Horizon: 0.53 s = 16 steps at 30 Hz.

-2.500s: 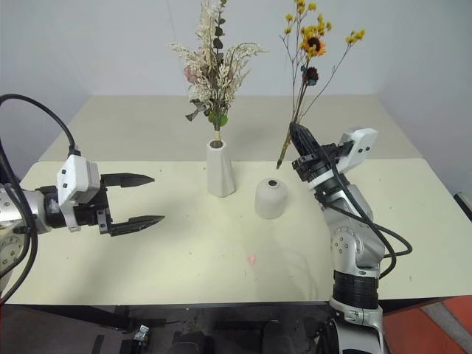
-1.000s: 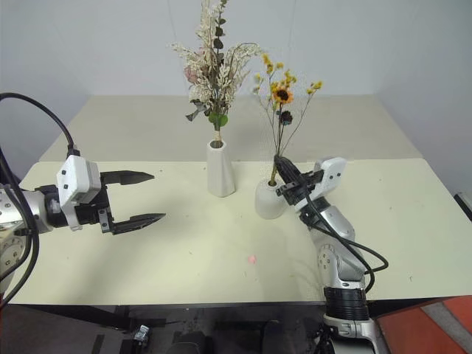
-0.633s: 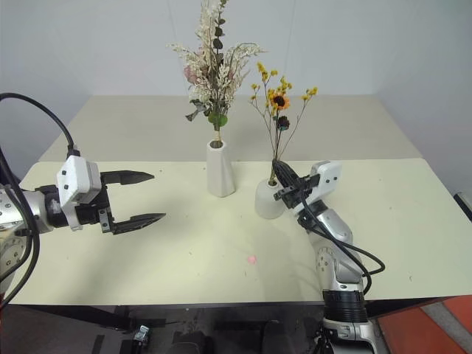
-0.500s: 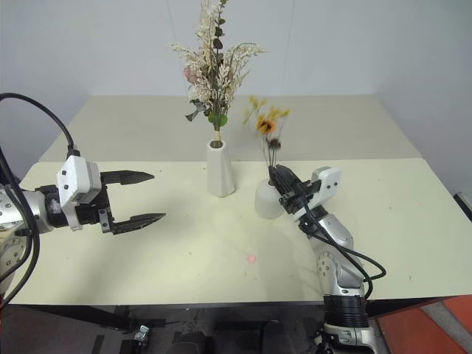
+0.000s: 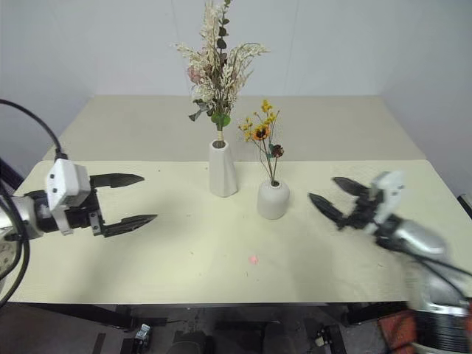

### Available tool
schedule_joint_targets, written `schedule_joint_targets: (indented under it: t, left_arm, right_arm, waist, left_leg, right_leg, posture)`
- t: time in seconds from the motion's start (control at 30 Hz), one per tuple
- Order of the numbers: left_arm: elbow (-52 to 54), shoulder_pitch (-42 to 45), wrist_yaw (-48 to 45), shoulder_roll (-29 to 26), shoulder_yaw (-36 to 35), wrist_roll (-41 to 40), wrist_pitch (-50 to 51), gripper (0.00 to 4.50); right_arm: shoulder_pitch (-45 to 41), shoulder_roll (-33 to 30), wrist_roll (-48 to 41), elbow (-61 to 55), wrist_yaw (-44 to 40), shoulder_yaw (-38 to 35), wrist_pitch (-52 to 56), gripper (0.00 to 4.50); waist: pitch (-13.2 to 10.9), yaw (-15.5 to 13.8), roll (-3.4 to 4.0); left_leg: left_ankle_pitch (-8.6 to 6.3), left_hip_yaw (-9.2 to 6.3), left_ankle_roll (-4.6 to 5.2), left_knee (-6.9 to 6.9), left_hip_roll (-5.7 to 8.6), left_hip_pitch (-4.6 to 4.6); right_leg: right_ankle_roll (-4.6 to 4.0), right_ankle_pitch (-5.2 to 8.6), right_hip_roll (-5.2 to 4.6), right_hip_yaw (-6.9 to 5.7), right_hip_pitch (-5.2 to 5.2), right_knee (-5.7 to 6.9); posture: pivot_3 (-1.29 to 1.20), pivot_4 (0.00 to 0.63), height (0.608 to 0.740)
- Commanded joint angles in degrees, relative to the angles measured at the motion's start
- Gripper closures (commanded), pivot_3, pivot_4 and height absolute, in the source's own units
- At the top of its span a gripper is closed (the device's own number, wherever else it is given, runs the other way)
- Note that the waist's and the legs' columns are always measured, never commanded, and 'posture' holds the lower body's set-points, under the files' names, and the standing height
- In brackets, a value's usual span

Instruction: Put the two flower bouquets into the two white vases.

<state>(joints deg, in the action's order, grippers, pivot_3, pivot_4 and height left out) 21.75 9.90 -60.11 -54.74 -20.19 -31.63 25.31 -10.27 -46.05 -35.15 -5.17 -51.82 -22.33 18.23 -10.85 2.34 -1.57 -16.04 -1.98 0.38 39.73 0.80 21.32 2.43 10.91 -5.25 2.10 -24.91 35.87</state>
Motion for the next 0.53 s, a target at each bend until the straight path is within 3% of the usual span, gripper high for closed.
schedule_joint_targets:
  t: [0.03, 0.23, 0.53]
  left_arm:
    - [2.25, -2.55, -0.09, -1.51, -5.88, -1.24, 0.49, 0.00]
    - [3.24, -6.43, -0.41, -2.93, -12.25, -2.76, 3.09, 0.00]
    - [3.17, -6.14, 0.21, -2.36, -11.69, -4.29, 3.62, 0.00]
  right_arm:
    - [1.25, -8.88, -2.56, 2.73, -11.05, -5.88, 1.76, 0.02]
    - [1.14, -19.27, 1.11, 10.05, -18.24, -10.38, -1.37, 0.02]
    - [1.42, -20.95, 2.46, 10.29, -20.44, -11.00, -0.27, 0.02]
  waist:
    - [-0.01, 0.29, 0.01]
    - [-0.01, 0.16, 0.01]
    - [-0.01, 0.06, 0.01]
  left_leg:
    - [-0.01, 0.04, 0.01, 0.00, -0.08, -0.14]
    - [-0.09, 0.29, 0.13, 0.00, -0.31, -0.49]
    - [-0.10, 0.40, 0.13, -0.01, -0.40, -0.47]
  right_leg:
    - [0.02, 0.01, 0.06, 0.01, 0.17, -0.03]
    - [0.40, 0.29, 0.18, 0.04, 0.65, -0.21]
    - [0.24, 0.20, 0.24, 0.11, 0.61, -0.29]
  posture:
    - [0.00, 0.150, 0.740]
    - [0.00, 0.150, 0.740]
    - [0.00, 0.150, 0.740]
